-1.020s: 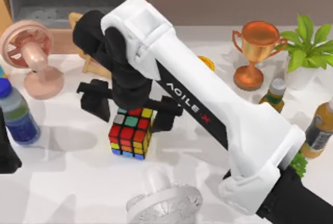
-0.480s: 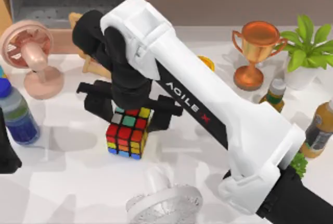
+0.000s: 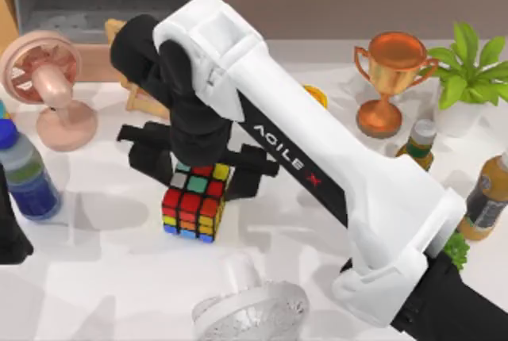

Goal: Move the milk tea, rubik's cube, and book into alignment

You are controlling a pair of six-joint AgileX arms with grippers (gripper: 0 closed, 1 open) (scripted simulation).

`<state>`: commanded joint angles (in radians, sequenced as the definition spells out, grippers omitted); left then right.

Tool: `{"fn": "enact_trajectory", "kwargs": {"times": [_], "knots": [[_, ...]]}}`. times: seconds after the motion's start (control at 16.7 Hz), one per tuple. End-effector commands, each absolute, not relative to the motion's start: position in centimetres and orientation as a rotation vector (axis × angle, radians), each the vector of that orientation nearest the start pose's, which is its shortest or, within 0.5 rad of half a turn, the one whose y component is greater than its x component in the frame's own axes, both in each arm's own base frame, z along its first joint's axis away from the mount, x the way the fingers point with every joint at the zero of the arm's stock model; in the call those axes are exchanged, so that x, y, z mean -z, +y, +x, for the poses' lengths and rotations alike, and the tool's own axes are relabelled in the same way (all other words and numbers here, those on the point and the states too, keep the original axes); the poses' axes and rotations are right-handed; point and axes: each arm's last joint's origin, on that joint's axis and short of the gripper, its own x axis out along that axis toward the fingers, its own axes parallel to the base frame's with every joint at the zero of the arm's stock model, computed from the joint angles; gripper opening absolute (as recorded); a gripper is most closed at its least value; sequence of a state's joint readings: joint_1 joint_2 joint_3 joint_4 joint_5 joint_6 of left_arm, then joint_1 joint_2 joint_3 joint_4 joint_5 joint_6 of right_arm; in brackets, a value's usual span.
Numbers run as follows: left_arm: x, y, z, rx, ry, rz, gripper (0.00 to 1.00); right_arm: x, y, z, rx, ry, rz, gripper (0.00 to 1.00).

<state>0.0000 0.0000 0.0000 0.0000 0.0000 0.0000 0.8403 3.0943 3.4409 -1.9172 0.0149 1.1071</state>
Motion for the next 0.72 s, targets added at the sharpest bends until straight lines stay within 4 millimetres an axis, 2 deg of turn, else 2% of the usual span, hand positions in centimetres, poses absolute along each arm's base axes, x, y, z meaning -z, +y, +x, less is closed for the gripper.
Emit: {"fn": "enact_trajectory", "kwargs": {"times": [0.06,0.48,0.72], "knots": [[-16.0,-0.1,10.6,0.000,0.000,0.000,1.00,-15.6,38.7,32.9,0.111,1.513,0.262,0.00],[-16.0,-0.1,10.6,0.000,0.000,0.000,1.00,-18.3,38.7,32.9,0.109,1.511,0.264,0.00],[-16.0,-0.1,10.6,0.000,0.000,0.000,1.00,-18.6,38.7,32.9,0.111,1.513,0.262,0.00]]}}
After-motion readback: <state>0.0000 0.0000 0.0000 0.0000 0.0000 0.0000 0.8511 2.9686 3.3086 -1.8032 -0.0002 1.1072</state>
